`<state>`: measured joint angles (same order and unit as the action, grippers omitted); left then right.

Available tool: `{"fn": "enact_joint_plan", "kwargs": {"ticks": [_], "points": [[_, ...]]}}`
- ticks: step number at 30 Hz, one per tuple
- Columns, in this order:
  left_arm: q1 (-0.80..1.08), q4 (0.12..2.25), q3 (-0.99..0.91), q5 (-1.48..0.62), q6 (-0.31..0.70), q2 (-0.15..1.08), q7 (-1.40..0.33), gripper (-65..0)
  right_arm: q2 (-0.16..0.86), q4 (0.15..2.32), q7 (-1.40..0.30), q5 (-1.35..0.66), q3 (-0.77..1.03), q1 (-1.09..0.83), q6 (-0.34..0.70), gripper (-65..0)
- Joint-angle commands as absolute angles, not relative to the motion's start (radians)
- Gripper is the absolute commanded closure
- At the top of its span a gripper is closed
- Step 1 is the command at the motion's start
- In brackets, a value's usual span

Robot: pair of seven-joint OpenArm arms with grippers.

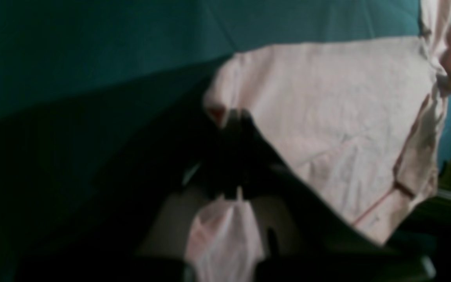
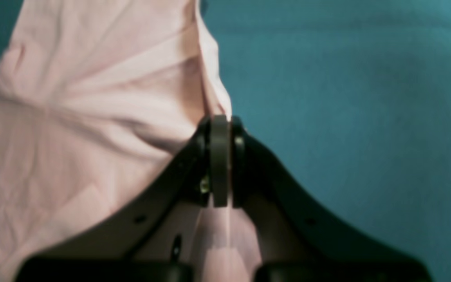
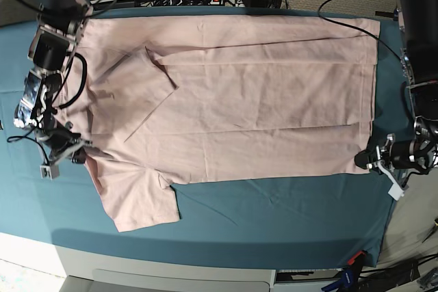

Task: Fold the T-shirt properly
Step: 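Lift the hem with both grippers and fold it toward the collar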

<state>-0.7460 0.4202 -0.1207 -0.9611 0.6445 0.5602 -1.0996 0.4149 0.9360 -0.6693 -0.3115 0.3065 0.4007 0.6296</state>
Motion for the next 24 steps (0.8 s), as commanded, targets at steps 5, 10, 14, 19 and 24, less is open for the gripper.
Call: {"fn": "enact_joint_plan", "kwargs": {"ticks": [5, 10, 14, 19, 24], "points": [[-0.781, 0.439, -0.125, -1.108, 0.686, 0.618, -1.198, 0.0, 0.447, 1.048, -0.673, -0.368, 0.309, 0.327, 0.667, 0.0], [-0.777, 0.439, -0.125, -1.261, 0.698, 0.659, -1.337, 0.0, 0.469, 1.141, -0.714, -0.420, 0.309, 0.242, 0.686, 0.0], [-0.761, 0.439, -0.125, -1.347, 0.698, 0.686, -1.393, 0.0, 0.511, 1.200, -0.735, -0.426, 0.309, 0.188, 0.685, 0.0], [-0.739, 0.439, -0.125, -1.379, 0.698, 0.708, -1.396, 0.0, 0.575, 1.216, -0.762, -0.430, 0.310, 0.160, 0.685, 0.0], [-0.705, 0.439, -0.125, -1.468, 0.698, 0.724, -1.396, 0.0, 0.619, 1.216, -0.804, -0.483, 0.312, 0.155, 0.685, 0.0]]}}
